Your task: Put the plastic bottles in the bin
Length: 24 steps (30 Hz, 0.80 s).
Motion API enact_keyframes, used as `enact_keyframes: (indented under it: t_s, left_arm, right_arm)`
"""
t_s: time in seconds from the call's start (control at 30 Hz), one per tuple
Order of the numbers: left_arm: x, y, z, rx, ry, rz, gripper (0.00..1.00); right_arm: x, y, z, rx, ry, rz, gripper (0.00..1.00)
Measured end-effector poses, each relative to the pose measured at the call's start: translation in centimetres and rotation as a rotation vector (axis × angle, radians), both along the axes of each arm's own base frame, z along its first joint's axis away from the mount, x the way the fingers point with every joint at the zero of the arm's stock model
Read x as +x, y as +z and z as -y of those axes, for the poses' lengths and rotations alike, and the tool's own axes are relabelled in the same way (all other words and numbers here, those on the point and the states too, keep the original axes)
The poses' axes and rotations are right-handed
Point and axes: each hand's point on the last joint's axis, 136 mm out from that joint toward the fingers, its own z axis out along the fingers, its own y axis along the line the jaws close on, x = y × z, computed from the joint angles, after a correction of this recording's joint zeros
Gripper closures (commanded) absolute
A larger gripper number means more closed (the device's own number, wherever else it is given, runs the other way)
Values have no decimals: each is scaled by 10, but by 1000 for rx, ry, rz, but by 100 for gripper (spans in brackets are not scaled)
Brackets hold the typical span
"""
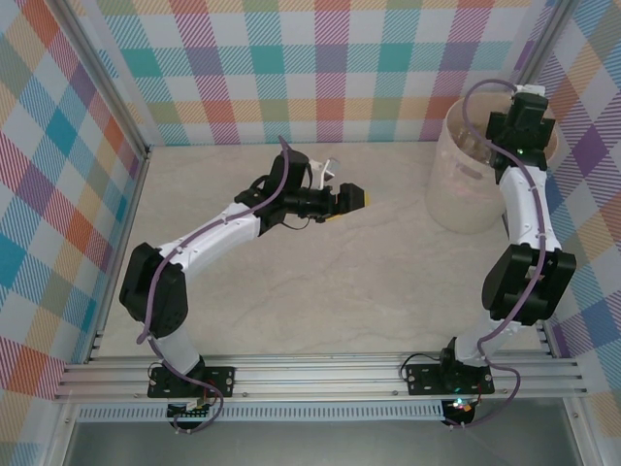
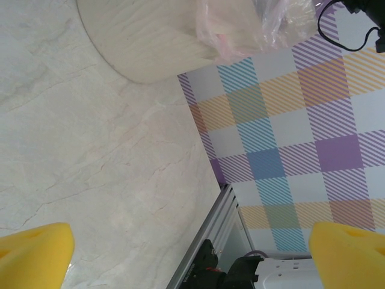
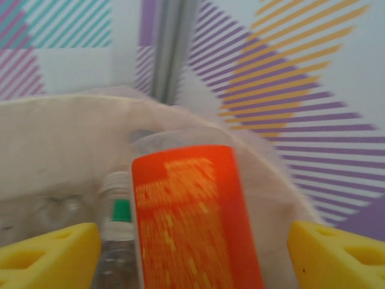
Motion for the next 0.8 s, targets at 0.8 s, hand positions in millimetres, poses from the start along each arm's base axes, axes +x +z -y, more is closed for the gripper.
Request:
enact_keyframes:
  t_s: [0.8]
  left_arm:
    - [11, -9, -12, 72, 87, 30, 0]
  right_arm:
    - [-26, 47, -76, 332, 311, 108, 0]
